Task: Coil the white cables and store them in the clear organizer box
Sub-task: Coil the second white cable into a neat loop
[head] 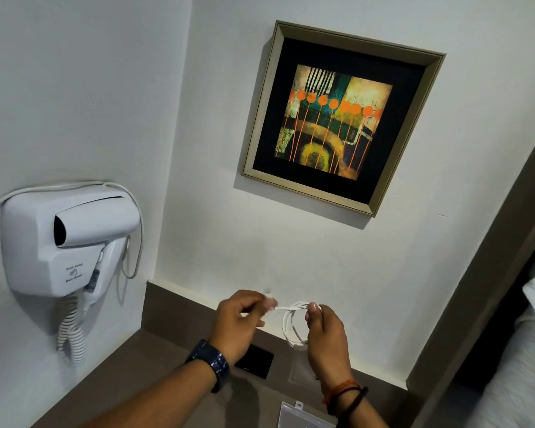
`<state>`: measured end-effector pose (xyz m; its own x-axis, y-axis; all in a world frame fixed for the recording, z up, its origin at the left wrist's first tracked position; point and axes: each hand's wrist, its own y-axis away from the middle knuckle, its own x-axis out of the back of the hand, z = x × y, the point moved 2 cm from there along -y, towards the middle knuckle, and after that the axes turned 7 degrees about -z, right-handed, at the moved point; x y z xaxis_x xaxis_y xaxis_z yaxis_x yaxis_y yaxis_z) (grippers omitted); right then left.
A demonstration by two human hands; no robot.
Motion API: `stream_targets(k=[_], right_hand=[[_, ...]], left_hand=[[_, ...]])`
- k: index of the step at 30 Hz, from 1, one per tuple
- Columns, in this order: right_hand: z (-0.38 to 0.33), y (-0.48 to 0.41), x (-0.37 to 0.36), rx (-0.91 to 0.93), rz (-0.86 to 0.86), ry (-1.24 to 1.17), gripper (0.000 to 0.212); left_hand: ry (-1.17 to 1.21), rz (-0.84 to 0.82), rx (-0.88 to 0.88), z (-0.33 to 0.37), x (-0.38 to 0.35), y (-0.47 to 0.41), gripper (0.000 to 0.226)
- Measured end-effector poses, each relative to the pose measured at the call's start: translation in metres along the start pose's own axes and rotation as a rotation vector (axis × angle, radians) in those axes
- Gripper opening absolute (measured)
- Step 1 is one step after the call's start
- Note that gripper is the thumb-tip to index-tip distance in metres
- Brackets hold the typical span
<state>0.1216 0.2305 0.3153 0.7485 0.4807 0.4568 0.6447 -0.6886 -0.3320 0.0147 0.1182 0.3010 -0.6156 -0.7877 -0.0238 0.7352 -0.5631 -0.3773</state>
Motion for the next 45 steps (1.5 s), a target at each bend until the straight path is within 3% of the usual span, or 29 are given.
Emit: stream_targets(k=[5,9,13,20,22,25,28,30,34,39,45], right_hand=[[-0.004,0.004,-0.006,0.031,-0.121,-0.052,0.036],[-0.016,0.008,-0.011,0.065,-0.269,-0.286,0.036],[-0.023,0.011,-0.015,0.022,-0.397,-0.524,0.034],[-0.026,0.013,-0.012,0.002,-0.391,-0.542,0.042],[-0.027,0.013,-0.009,0.0,-0.383,-0.548,0.045],[-0.025,0.012,-0.007,-0.023,-0.36,-0.572,0.039],[-0.021,0.012,-0.009,-0.036,-0.357,-0.571,0.033],[-0.019,0.013,-0.012,-0.036,-0.364,-0.564,0.033],[-0.016,0.011,-0.012,-0.026,-0.357,-0.562,0.034],[-0.011,0.006,-0.009,-0.006,-0.278,-0.464,0.035],[-0.007,0.005,-0.013,0.007,-0.267,-0.427,0.035]], left_hand=[[0.236,0.158,0.3,-0.012,0.01,-0.002,0.03],[0.471,0.171,0.496,-0.018,0.004,0.004,0.027],[0.585,0.056,0.594,-0.014,-0.009,0.013,0.022],[0.624,-0.164,0.672,-0.009,-0.021,0.021,0.013],[0.605,-0.165,0.679,-0.011,-0.02,0.022,0.012],[0.612,-0.044,0.667,-0.015,-0.016,0.021,0.029],[0.591,0.063,0.565,-0.014,-0.011,0.017,0.02],[0.519,0.055,0.45,-0.011,-0.008,0.014,0.013],[0.363,0.014,0.329,-0.005,-0.002,0.011,0.021],[0.37,-0.172,0.323,-0.002,-0.001,0.015,0.015],[0.331,-0.24,0.288,-0.004,-0.002,0.021,0.018]])
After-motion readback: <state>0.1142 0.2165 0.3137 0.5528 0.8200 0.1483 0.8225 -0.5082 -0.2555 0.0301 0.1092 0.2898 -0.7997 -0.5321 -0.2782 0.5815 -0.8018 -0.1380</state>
